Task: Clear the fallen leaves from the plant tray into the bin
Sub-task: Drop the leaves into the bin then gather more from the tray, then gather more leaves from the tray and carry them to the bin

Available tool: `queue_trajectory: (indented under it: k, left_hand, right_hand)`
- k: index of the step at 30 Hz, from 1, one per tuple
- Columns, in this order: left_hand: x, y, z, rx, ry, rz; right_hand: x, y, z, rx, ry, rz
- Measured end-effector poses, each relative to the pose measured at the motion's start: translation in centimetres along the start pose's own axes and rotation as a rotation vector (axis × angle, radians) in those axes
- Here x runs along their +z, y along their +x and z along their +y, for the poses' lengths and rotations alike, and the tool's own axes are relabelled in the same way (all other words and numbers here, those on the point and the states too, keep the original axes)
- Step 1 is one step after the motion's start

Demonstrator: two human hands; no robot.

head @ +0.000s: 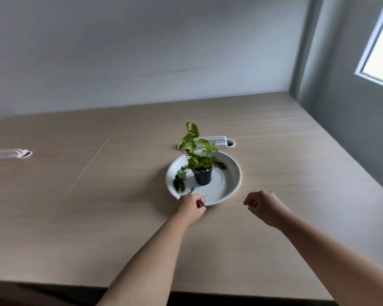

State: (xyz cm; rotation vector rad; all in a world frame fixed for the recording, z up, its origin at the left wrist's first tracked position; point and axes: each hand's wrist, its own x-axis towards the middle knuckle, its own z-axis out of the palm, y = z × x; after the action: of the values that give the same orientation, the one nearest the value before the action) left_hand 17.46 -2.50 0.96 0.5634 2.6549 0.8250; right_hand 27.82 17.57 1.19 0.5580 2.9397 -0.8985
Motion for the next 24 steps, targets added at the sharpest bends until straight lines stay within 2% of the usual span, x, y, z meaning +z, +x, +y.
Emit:
queue_trajectory:
  k: [8,15,18,24]
  left_hand:
    - [-5.5,7.9,-8.2,0.019,0.118,-0.017]
    - [-3.2,13.4,-8.4,0.186,0.359,-0.275]
    - [-2.6,14.7,-8.3,0.244,0.456,-0.336]
    - [-2.0,16.2,-9.0,0.244,0.418,-0.394]
  right_hand:
    - [6.3,9.8,-7.1,-0.041,-0.061,-0.146]
    - [9.5,13.0,-7.4,-0.043,-0.158,-0.271]
    - [10.3,13.9,-7.4,-0.073,-0.190,-0.326]
    - [10.8,14.9,-7.2,-0.202,-0.271,-0.397]
